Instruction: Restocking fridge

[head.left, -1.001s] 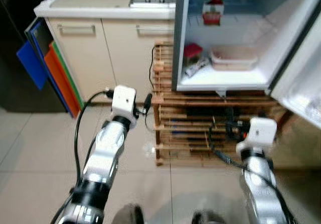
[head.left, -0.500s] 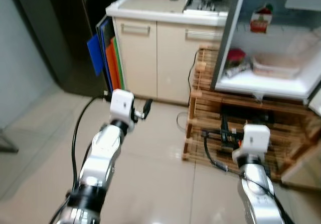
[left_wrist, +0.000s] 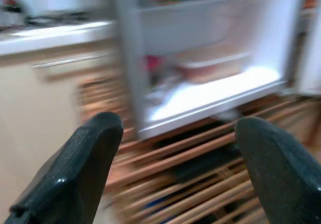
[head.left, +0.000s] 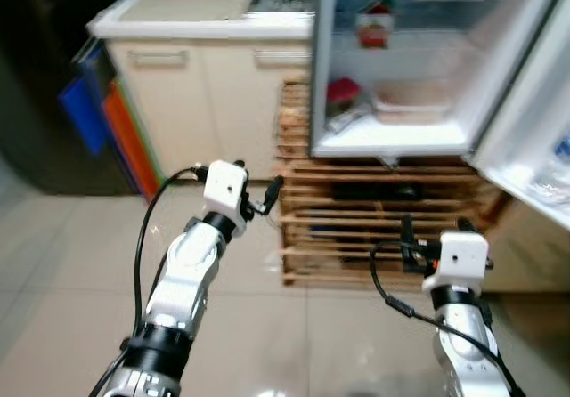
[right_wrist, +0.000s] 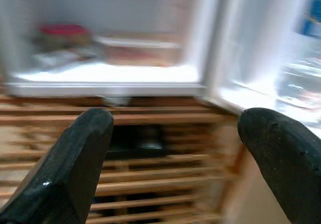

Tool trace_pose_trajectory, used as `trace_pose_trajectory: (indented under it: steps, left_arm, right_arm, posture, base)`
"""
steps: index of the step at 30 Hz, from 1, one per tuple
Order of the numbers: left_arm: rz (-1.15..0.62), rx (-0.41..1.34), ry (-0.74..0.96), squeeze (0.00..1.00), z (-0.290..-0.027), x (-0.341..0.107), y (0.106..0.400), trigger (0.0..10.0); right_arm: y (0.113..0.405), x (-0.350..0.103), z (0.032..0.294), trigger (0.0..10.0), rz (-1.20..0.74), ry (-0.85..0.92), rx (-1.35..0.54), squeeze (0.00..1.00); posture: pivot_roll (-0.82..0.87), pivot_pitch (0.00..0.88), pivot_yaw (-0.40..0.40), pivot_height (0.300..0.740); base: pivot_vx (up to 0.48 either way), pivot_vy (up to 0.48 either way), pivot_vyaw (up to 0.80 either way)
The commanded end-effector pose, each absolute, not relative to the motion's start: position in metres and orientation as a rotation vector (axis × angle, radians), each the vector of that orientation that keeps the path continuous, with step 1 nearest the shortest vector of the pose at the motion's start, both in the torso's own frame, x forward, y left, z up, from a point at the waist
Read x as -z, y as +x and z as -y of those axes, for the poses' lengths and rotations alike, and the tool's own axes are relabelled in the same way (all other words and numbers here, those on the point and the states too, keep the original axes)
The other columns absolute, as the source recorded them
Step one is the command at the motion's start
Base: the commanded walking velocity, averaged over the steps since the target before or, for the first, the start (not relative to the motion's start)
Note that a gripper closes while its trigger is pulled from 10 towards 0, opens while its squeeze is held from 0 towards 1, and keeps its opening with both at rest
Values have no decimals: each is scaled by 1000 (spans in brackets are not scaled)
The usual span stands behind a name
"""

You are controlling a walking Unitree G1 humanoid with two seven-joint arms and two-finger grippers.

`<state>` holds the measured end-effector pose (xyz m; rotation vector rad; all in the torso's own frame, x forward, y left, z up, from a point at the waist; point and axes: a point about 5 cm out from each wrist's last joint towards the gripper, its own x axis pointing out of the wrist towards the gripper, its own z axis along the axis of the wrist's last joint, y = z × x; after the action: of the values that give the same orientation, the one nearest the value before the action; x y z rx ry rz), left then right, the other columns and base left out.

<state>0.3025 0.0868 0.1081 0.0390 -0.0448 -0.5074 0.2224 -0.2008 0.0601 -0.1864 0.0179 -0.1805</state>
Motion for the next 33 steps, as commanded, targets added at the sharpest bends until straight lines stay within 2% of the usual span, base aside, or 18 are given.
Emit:
trace_pose_trajectory:
  steps: [1,5,24,33]
  left_arm:
    - [72,496,56,0,-99,-113,303,10000]
    - [82,508,64,0,-97,-113,303,10000]
    - [56,470,78,0,-99,-112,308,10000]
    - [56,465,87,0,-98,-112,309,10000]
  right_arm:
    - [230,-69,192,10000,26,-169,156,0]
    - [231,-69,192,10000,27,-176,155,0]
    - [235,-66,191,10000,19,-182,152,0]
    - [235,-65,192,10000,18,-188,155,0]
  posture:
    - [-149,0,54,740]
    - [-149,0,53,740]
    - [-150,0,57,740]
    - [-155,0,59,740]
  base:
    - [0,-431,0]
    - [0,-429,0]
    - [0,0,0]
    - [-299,0,0]
